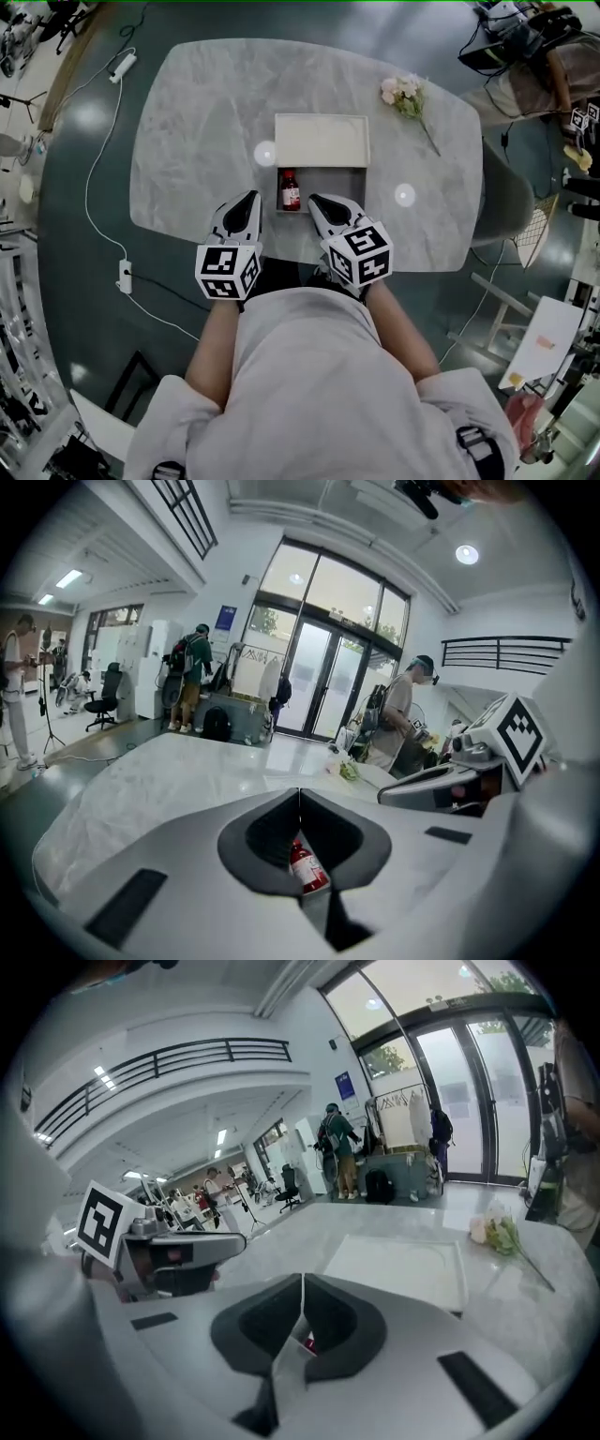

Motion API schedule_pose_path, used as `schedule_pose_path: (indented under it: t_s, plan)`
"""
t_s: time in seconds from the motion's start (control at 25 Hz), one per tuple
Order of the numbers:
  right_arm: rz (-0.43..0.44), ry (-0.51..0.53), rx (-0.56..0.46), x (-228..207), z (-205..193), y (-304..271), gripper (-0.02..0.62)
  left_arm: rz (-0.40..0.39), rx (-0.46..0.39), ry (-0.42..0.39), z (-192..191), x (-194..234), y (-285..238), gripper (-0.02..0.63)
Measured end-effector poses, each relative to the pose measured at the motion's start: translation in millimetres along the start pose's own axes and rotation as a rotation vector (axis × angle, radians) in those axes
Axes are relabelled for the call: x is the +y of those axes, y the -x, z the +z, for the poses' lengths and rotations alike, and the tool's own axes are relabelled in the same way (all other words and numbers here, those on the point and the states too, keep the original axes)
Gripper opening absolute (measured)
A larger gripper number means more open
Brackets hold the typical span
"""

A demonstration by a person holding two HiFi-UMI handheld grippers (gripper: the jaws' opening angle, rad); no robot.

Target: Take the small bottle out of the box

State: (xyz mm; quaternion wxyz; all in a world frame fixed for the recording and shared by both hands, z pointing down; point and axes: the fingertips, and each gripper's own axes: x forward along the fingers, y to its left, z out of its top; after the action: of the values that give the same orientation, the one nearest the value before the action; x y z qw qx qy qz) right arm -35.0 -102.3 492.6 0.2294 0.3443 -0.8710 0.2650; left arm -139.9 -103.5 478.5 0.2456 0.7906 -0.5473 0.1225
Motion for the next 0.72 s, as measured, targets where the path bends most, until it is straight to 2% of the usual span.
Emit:
schedule_pose_path:
  t_s: [0.48, 0.72]
  plan:
    - [-0.087, -0.054, 0.224, -15.0, -47.9, -67.5, 0.028, -0.076, 0.181, 0.042, -48.8, 51.1, -43.4, 0.023]
    - [-0.119, -0.072, 0.292, -20.7, -64.6, -81.5, 0.028, -0.117, 0.231, 0.042, -61.1, 61.8, -59.0, 0.023]
